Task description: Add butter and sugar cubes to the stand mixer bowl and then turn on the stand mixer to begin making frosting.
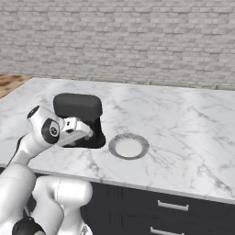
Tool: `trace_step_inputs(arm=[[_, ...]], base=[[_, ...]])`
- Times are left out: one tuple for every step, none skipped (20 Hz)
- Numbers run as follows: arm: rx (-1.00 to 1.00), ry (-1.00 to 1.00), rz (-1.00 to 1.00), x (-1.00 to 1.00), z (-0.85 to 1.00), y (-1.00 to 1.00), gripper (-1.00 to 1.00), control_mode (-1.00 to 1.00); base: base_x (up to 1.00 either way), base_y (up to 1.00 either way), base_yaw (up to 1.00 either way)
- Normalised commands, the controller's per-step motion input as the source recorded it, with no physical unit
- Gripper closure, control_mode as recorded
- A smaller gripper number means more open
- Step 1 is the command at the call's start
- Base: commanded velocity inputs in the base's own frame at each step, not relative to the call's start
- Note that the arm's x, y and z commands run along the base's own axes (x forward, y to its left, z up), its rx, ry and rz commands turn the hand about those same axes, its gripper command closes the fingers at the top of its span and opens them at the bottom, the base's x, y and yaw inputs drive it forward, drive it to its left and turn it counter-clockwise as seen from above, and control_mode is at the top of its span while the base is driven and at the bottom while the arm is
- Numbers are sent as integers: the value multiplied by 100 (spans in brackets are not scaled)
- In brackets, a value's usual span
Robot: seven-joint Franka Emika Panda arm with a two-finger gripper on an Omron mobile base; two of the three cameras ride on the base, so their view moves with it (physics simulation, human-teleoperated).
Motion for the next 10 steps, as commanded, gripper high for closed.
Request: trace_step_inputs(arm=[[2, 0, 4, 34, -22, 31, -100, -100], [2, 0, 4, 34, -20, 31, -100, -100], [3, 0, 4, 36, -16, 32, -100, -100], [3, 0, 4, 35, -16, 32, -100, -100], [3, 0, 4, 37, -12, 24, -100, -100], [3, -1, 3, 38, -5, 19, -100, -100], [3, -1, 3, 37, -3, 14, -100, -100], [3, -2, 3, 38, 0, 9, -100, -100], [2, -1, 1, 40, 0, 4, -100, -100], [0, -2, 1, 36, 0, 0, -100, -100]], base=[[0, 0, 0], [0, 0, 0], [0, 0, 0], [0, 0, 0], [0, 0, 0], [0, 0, 0], [0, 0, 0], [0, 0, 0], [0, 0, 0], [0, 0, 0]])
